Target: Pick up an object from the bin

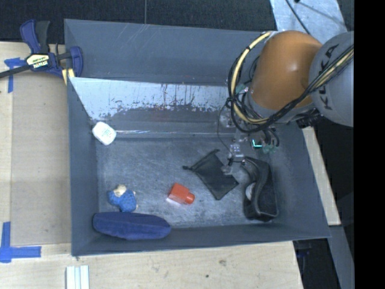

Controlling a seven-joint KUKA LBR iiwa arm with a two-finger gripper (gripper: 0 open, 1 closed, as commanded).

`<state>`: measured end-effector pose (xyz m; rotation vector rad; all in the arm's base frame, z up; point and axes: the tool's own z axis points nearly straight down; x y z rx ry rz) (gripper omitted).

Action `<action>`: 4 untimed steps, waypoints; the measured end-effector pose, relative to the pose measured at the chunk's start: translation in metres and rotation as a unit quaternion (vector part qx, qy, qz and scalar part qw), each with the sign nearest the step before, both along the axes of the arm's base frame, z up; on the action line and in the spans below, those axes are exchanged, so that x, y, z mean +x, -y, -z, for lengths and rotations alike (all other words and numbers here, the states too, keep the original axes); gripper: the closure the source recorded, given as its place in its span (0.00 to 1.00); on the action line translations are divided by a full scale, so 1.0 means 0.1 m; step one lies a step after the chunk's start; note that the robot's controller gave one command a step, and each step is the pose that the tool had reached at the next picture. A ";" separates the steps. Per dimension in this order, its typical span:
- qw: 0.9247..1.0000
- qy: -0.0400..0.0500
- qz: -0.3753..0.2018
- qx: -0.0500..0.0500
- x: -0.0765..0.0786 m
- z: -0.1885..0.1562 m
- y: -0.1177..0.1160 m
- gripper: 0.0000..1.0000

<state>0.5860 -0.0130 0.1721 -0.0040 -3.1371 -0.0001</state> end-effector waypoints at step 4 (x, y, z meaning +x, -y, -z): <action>0.964 0.001 0.265 -0.001 -0.51 1.03 -0.06 0.00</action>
Offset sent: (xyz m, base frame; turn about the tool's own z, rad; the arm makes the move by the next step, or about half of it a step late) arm -0.0188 -0.0008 -0.1021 0.0628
